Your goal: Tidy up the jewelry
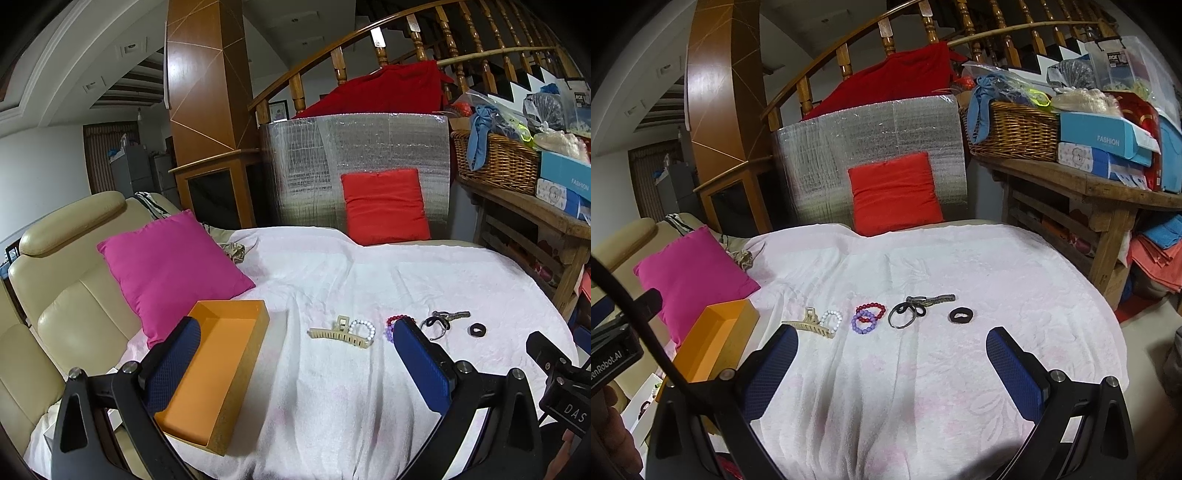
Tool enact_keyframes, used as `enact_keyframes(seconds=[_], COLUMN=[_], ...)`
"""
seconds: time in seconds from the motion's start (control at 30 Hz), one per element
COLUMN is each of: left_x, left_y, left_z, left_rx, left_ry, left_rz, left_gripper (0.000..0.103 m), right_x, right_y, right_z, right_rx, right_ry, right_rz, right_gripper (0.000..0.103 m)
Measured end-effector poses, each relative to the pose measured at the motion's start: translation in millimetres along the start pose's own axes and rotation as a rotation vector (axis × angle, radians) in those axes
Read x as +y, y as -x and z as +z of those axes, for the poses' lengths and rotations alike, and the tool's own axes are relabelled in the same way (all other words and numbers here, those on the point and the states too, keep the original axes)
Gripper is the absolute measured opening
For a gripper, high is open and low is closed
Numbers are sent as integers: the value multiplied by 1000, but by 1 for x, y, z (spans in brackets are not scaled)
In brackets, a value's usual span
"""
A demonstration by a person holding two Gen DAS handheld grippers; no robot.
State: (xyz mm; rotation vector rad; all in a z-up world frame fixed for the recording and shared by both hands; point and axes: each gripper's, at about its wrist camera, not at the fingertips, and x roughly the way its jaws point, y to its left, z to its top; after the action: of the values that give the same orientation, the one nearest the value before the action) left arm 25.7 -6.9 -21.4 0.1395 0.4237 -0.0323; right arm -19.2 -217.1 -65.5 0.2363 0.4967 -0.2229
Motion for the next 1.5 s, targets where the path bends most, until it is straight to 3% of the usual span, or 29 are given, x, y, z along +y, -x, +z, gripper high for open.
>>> enact_keyframes(seconds=[0.93, 1.27, 1.5], left_x=[-18, -25, -26], left_y=[-67, -118, -194], left_z=[-4, -9, -29], left_rx=[86, 130, 225], left_ry=[-14, -24, 1], left_rz=[5, 9, -59], left_gripper=[103, 103, 103], right_x=[-19, -26, -51], right_y=[-66, -106, -142], right_z=[2, 4, -2], right_rx=[66, 96, 133], right_ry=[-56, -82, -105], right_rz=[-21, -28, -39], right_gripper=[103, 103, 103])
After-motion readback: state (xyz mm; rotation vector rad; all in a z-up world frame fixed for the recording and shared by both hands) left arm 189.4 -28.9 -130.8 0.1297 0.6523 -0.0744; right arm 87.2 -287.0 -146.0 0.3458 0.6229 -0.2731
